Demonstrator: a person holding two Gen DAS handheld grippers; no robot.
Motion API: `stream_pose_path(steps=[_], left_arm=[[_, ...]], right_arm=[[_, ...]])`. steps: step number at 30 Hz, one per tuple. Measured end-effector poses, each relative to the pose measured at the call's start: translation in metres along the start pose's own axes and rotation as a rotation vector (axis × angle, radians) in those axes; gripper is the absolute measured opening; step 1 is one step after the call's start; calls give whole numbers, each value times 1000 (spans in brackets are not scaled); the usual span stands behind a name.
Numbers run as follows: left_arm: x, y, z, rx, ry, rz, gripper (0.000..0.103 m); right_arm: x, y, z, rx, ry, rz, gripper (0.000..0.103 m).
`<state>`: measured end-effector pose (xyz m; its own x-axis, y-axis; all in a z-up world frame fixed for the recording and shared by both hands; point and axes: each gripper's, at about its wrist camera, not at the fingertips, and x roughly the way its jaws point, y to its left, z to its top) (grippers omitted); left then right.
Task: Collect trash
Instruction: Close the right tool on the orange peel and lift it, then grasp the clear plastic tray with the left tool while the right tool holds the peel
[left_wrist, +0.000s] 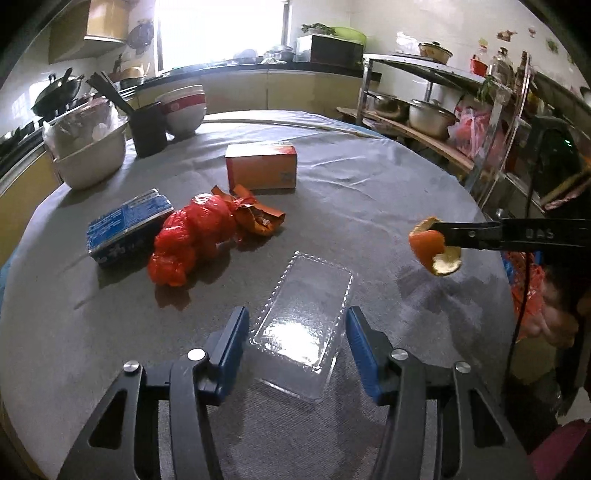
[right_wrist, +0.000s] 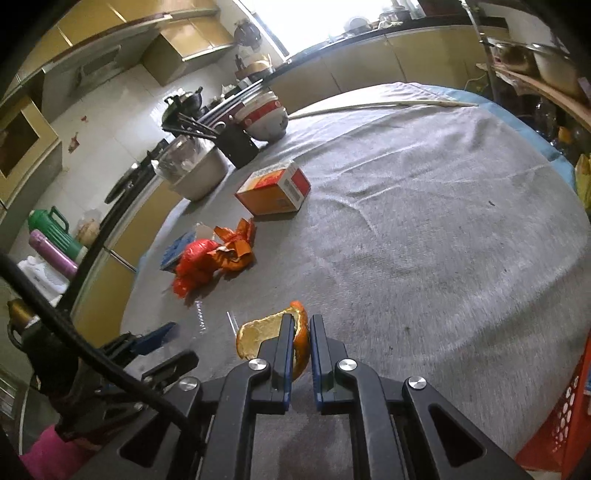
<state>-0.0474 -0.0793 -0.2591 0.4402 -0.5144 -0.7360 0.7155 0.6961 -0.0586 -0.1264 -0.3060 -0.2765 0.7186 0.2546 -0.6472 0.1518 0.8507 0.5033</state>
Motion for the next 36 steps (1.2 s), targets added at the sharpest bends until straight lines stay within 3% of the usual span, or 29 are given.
stream_pose_path(steps=[12,25,36], left_arm=[[-17,-39,17,-11,-64,56,52],[-28,-116,64,117,-117,151,52],[-9,-193,80,245,-74,75,52]], right_arm=[[-36,-5,-9,-11,-86,-4,9],[-109,-55,-14,74,-217,-84,9],[-183,-111,-31,165,-322,-216,9]])
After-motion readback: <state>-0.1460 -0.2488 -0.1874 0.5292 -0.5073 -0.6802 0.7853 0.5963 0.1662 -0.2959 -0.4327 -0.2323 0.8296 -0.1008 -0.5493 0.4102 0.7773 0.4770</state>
